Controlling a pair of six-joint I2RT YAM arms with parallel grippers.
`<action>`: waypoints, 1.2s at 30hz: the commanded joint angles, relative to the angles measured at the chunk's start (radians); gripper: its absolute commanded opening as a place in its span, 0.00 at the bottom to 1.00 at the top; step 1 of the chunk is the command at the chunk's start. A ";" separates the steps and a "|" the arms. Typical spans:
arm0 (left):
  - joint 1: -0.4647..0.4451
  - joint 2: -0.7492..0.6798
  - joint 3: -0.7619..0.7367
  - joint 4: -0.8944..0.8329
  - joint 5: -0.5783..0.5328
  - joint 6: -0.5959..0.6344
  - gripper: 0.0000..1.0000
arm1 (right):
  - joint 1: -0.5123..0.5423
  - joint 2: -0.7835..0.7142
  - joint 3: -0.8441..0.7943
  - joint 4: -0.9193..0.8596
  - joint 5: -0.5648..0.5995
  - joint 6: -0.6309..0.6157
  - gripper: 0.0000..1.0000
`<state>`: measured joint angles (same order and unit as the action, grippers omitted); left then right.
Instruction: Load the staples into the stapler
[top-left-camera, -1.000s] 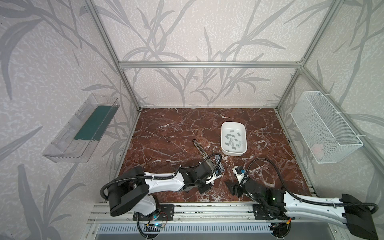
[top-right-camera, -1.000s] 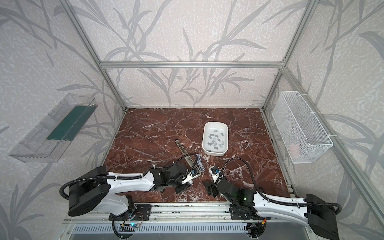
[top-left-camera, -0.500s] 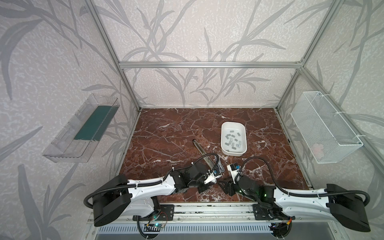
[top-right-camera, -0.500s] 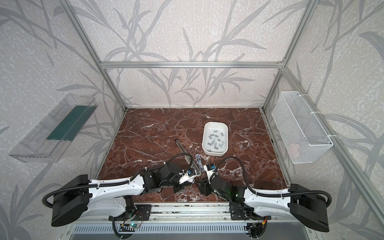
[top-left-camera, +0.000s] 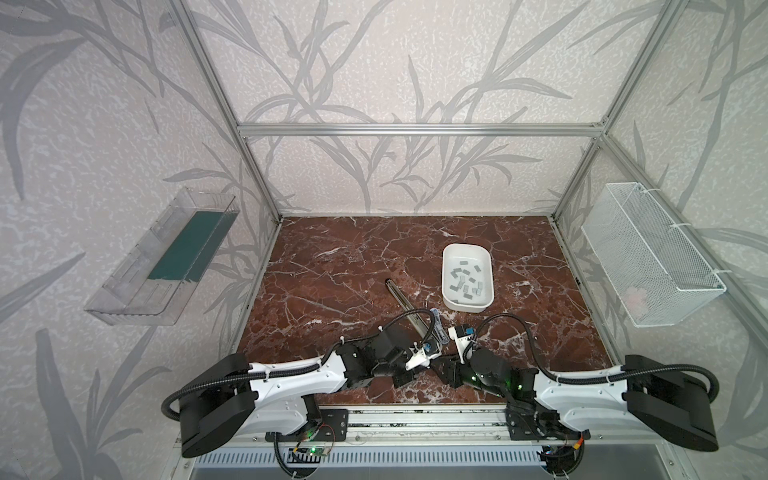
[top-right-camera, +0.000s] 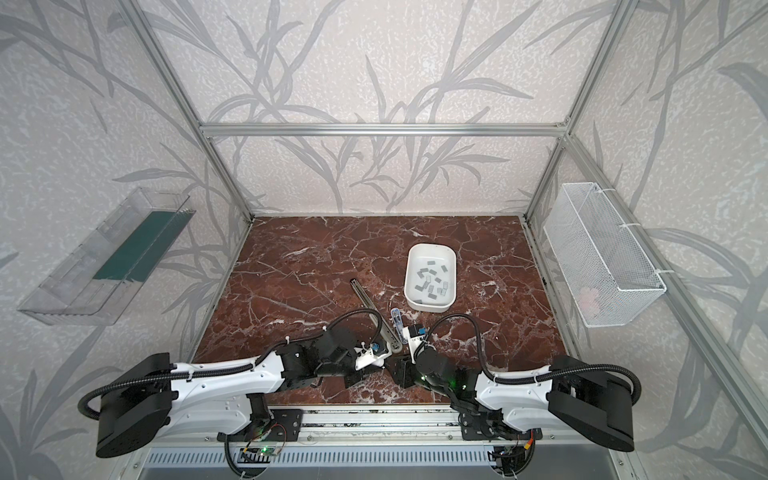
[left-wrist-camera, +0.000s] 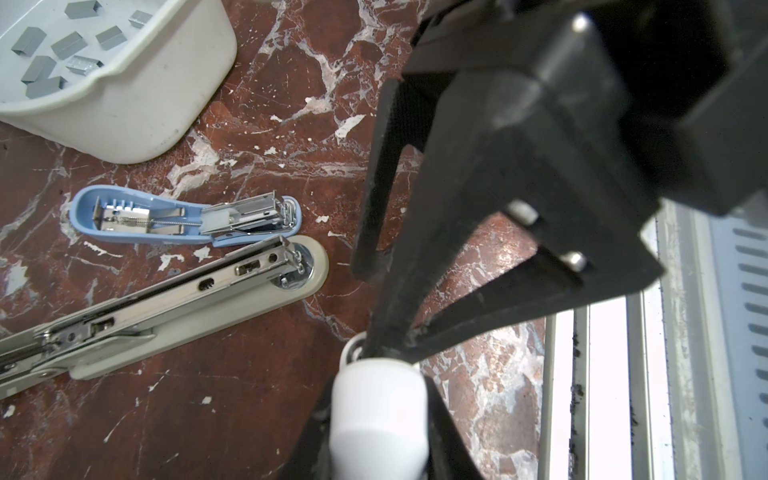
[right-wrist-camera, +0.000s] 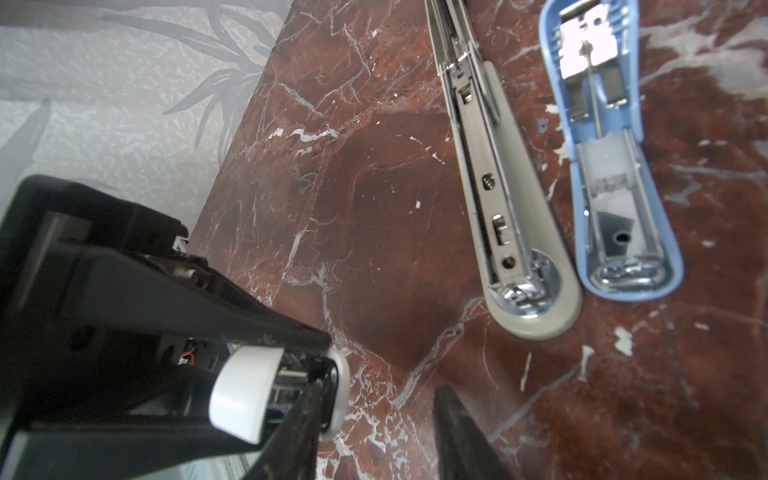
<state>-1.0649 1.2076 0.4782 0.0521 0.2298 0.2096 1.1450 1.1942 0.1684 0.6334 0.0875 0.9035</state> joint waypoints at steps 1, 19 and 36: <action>-0.004 -0.031 -0.002 0.063 0.037 0.026 0.01 | -0.014 0.051 0.014 0.097 -0.029 0.037 0.39; 0.002 -0.070 -0.046 0.206 -0.085 0.072 0.00 | -0.061 0.210 -0.017 0.452 -0.242 0.175 0.28; 0.015 -0.115 -0.073 0.241 -0.112 0.079 0.18 | -0.063 0.184 -0.019 0.503 -0.295 0.218 0.00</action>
<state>-1.0550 1.1149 0.3908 0.1791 0.1459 0.2703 1.0599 1.4002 0.1417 1.0649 -0.1131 1.1183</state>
